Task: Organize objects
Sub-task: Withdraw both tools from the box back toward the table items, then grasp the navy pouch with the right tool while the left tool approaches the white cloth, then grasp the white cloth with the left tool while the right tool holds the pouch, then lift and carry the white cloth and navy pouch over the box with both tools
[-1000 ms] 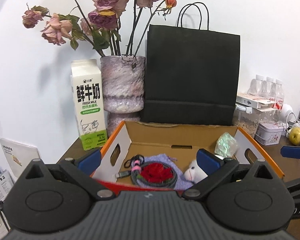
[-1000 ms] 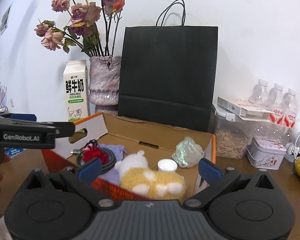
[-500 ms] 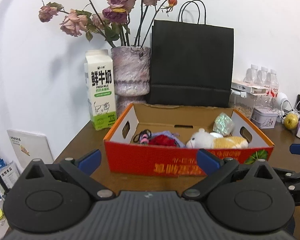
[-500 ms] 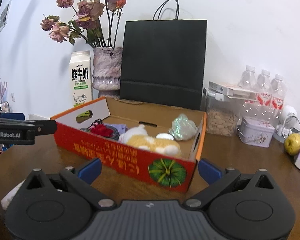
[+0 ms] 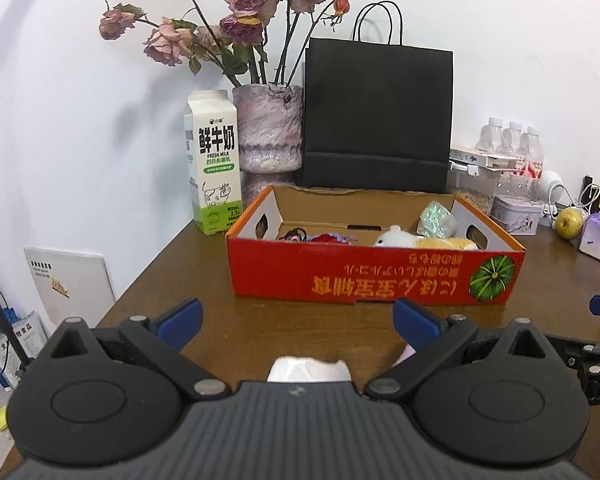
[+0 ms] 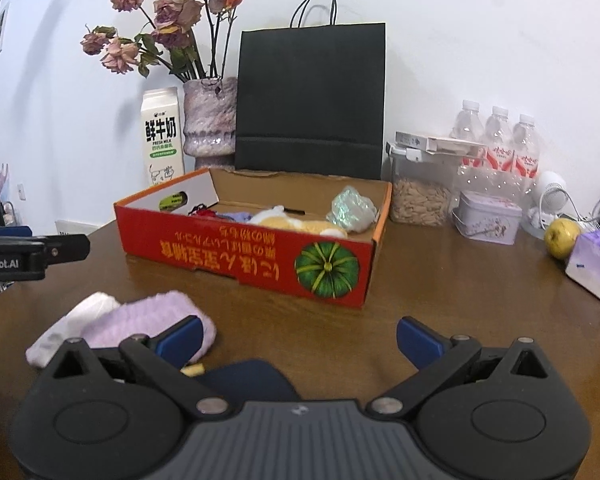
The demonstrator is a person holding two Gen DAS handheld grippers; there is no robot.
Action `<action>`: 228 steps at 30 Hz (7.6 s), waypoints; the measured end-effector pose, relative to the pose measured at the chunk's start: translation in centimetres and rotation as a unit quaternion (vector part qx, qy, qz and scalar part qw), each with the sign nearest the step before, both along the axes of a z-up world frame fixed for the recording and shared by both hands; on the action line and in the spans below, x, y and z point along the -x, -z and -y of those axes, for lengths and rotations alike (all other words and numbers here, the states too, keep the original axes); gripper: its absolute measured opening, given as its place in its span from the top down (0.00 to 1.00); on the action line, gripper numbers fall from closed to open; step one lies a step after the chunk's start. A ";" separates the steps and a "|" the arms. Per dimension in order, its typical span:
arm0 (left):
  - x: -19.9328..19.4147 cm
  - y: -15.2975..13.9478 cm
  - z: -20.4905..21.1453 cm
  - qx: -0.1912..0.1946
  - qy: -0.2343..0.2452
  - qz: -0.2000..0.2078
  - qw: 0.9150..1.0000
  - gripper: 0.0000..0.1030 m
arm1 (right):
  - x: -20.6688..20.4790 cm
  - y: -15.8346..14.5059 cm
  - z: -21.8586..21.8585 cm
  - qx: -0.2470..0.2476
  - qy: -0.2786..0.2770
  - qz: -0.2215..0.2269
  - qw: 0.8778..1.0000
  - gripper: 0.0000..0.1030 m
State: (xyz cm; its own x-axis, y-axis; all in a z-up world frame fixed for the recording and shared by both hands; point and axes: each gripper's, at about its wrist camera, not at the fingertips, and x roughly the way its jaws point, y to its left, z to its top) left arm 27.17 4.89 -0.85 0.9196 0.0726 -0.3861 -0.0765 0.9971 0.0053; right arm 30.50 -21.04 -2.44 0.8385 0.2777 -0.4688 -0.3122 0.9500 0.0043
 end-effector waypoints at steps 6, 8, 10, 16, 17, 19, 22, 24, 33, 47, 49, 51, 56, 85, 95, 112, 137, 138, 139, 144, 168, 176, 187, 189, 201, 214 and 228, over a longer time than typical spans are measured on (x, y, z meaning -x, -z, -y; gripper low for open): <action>1.6 0.5 -0.4 0.006 -0.001 -0.009 1.000 0.00 | 1.9 0.6 -0.1 0.002 -0.001 -0.004 1.000 0.00; 2.0 0.7 -0.5 0.007 -0.001 -0.012 1.000 0.00 | 2.3 0.8 -0.1 0.003 -0.001 -0.006 1.000 0.00; 2.2 0.8 -0.6 0.007 -0.001 -0.017 1.000 0.00 | 2.7 1.1 -0.2 0.005 -0.002 -0.009 1.000 0.00; 2.9 0.7 -0.8 0.009 -0.003 -0.020 1.000 0.00 | 3.7 1.8 -0.2 0.009 0.001 -0.016 1.000 0.00; 3.0 0.8 -0.8 0.009 -0.002 -0.021 1.000 0.00 | 3.8 1.9 -0.2 0.009 0.002 -0.018 1.000 0.00; 3.2 0.9 -0.9 0.008 0.001 -0.027 1.000 0.00 | 4.1 2.0 -0.3 0.010 0.003 -0.020 1.000 0.00; 3.4 1.0 -1.2 0.012 0.001 -0.032 0.999 0.00 | 4.3 2.1 -0.5 0.010 0.004 -0.022 1.000 0.00; 3.6 0.9 -1.5 0.017 -0.001 -0.032 0.999 0.00 | 4.6 2.1 -0.5 0.005 0.004 -0.019 1.000 0.00; 3.7 0.7 -3.0 0.035 -0.016 -0.036 0.999 0.00 | 4.7 2.1 -1.5 0.006 0.005 -0.028 1.000 0.00; 3.6 1.1 -3.1 0.034 -0.021 -0.038 0.998 0.00 | 2.9 2.0 -5.6 0.011 0.021 -0.051 0.998 0.00; 3.4 1.3 -3.3 0.037 -0.022 -0.042 0.998 0.00 | 2.6 2.1 -6.1 0.029 0.025 -0.050 0.998 0.00; 3.3 1.4 -3.4 0.039 -0.023 -0.046 0.998 0.00 | 2.5 2.2 -6.2 0.035 0.026 -0.052 0.998 0.00; 3.2 1.6 -3.1 0.035 -0.016 -0.045 0.998 0.00 | 2.9 2.3 -5.2 0.040 0.019 -0.056 0.997 0.00; 3.7 2.7 -1.8 -0.002 0.009 -0.049 0.999 0.00 | 4.3 2.8 2.2 0.025 0.025 -0.064 0.997 0.00; 3.1 3.2 -1.6 -0.006 0.003 -0.065 0.998 0.00 | 2.6 3.2 1.3 0.029 0.018 -0.085 0.996 0.00; -0.4 4.9 -1.2 0.011 -0.024 -0.128 0.991 0.03 | 1.6 3.4 1.2 0.023 0.017 -0.103 0.994 0.00; 4.9 2.5 -2.8 0.012 0.000 -0.134 0.991 0.00 | 1.7 3.4 1.1 0.023 0.017 -0.103 0.994 0.00; 4.5 2.7 -2.4 0.010 -0.006 -0.144 0.990 0.00 | 1.7 3.4 1.1 0.023 0.017 -0.103 0.994 0.00; 4.0 2.9 -2.2 0.007 -0.009 -0.152 0.988 0.00 | 1.7 3.4 1.2 0.022 0.017 -0.103 0.994 0.00; 2.6 4.0 -1.3 -0.009 -0.023 -0.176 0.984 0.00 | 1.7 3.4 1.1 0.022 0.016 -0.103 0.994 0.00; 2.4 5.0 -1.3 0.011 -0.034 -0.144 0.989 0.13 | 1.9 3.0 0.6 0.008 -0.012 -0.088 0.996 0.24; 3.3 4.7 -0.2 0.004 -0.018 -0.131 0.991 0.34 | 2.7 2.7 0.3 0.010 -0.014 -0.069 0.997 0.29; 4.7 4.0 0.7 0.006 -0.009 -0.113 0.994 0.41 | 4.0 2.3 0.2 0.007 -0.015 -0.056 0.998 0.31; 4.9 3.8 0.8 0.004 -0.007 -0.111 0.994 0.41 | 4.2 2.2 0.2 0.007 -0.016 -0.055 0.998 0.32; 5.3 2.9 1.1 0.009 0.003 -0.102 0.995 0.41 | 4.9 1.3 0.4 -0.002 -0.019 -0.043 0.999 0.37; 5.3 2.9 1.2 0.013 0.008 -0.102 0.995 0.40 | 4.5 1.3 0.2 0.010 -0.015 -0.047 0.999 0.04; 5.1 3.2 0.9 0.018 0.010 -0.105 0.994 0.40 | 3.2 2.8 -0.1 0.021 -0.015 -0.075 0.997 0.34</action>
State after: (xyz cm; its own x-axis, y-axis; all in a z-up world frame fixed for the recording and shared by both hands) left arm 22.10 3.98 -4.01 0.8200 0.0382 -0.5711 -0.0586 0.9981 -0.0173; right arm 27.28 -20.98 -5.23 0.7499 0.2788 -0.5999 -0.3386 0.9408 0.0140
